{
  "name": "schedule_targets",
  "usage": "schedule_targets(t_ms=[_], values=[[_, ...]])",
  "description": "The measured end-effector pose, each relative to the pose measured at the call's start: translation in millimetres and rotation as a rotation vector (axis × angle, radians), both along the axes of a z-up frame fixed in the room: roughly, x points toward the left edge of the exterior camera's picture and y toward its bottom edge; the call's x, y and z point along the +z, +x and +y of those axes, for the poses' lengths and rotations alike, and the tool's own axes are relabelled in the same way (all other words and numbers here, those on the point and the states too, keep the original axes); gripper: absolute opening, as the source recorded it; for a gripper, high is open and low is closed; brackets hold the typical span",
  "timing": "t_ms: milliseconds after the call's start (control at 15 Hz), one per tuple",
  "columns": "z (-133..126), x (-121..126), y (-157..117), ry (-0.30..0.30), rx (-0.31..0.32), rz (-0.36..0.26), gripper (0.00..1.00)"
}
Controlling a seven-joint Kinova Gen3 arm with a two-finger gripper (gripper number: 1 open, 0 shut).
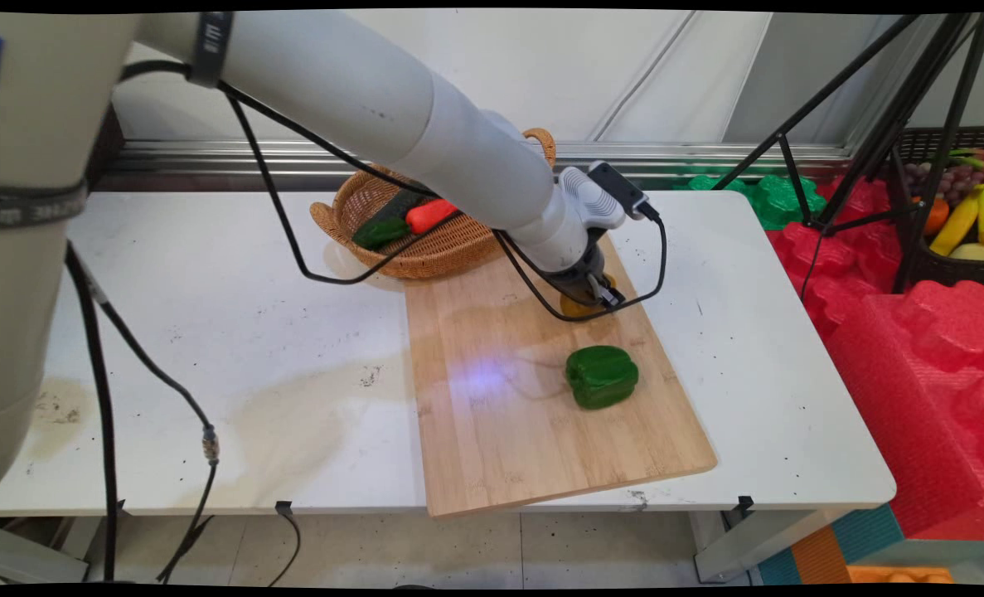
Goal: Place the picked object on the cutting board
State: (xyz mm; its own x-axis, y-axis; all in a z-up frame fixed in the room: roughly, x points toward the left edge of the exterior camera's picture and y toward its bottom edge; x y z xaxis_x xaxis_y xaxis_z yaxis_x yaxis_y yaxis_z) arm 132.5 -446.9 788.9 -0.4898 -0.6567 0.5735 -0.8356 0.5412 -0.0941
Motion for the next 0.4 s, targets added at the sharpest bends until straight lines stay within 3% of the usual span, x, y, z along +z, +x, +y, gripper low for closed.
schedule_targets(t_ms=[133,200,400], values=[[-1.1,-4.2,-2.2,0.001,-0.003,-0.005,0.00],[-1.2,-6.0,-3.5,0.002,-0.006,-0.008,1.00],[0.5,-8.0,-5.7,-0.002,-0.015,-0.012,1.00]])
